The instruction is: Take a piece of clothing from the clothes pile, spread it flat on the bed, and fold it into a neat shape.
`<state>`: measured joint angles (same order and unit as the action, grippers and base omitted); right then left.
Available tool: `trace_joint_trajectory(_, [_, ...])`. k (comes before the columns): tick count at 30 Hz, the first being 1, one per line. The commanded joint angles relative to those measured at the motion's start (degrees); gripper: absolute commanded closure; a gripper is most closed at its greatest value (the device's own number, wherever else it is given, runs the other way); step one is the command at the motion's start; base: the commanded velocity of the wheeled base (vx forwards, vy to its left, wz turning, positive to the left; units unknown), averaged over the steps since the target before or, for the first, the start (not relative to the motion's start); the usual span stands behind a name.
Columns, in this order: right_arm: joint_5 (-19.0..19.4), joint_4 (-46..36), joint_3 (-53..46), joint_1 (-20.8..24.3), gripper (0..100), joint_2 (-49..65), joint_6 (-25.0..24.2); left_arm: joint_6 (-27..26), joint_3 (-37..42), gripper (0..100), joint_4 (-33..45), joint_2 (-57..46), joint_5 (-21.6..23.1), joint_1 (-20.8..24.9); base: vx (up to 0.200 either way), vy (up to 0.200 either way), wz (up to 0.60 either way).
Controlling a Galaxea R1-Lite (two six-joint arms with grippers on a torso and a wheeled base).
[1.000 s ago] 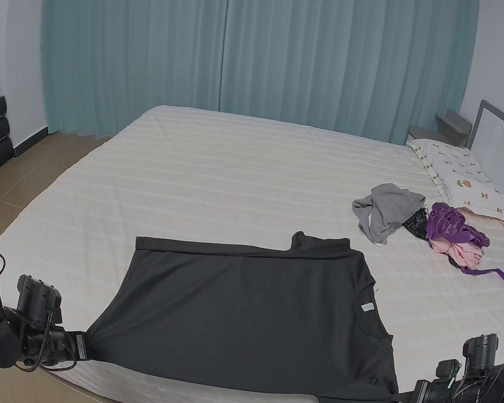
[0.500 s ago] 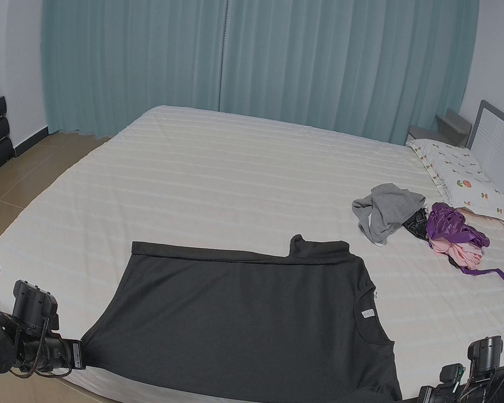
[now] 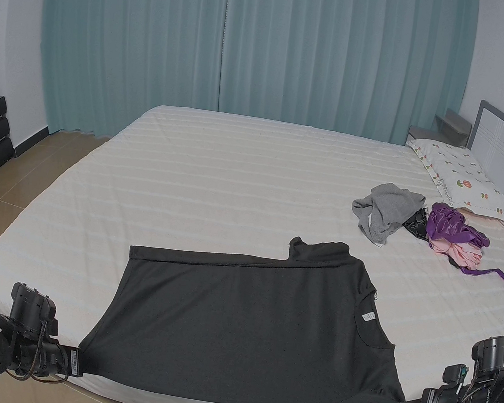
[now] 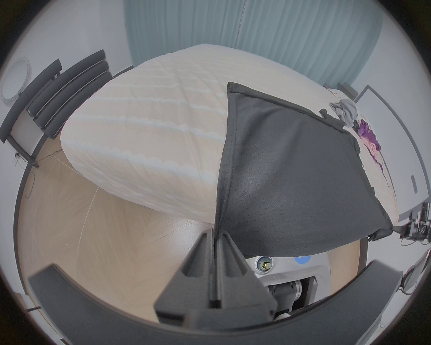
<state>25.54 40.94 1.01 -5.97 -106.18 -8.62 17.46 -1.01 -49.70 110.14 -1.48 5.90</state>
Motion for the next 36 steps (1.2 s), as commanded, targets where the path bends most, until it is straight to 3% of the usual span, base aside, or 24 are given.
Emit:
trace_joint_trajectory(1, [-0.05,-0.33,-1.01,-0.27,100,1.15,0.53,-0.58,0.92,100,0.83,-1.16,-0.02,0.08,0.000,0.000,0.00])
trace_joint_trajectory(7, [0.30,0.90,-0.66,-0.35,100,2.21,0.44,-0.14,0.05,100,0.22,-1.42,-0.02,-0.01,0.000,0.000,0.00])
trace_joint_trajectory(13, [0.39,4.68,4.79,-0.18,100,2.38,-0.87,8.21,-8.48,100,-0.48,-1.68,-0.11,-0.19,0.000,0.000,0.00])
trace_joint_trajectory(17, [0.30,4.50,9.45,0.61,100,1.94,-4.21,10.49,-11.64,100,-0.40,-1.51,-0.02,-0.36,0.000,0.000,0.00])
trace_joint_trajectory(24, [-0.40,4.06,12.87,2.28,100,-0.17,-5.53,11.99,-14.72,100,0.13,-1.07,-0.02,-0.54,0.000,0.000,0.00])
trace_joint_trajectory(36, [-0.93,4.42,9.45,3.42,100,1.85,-5.09,11.63,-12.00,100,0.22,-1.60,-0.02,-0.01,0.000,0.000,0.00])
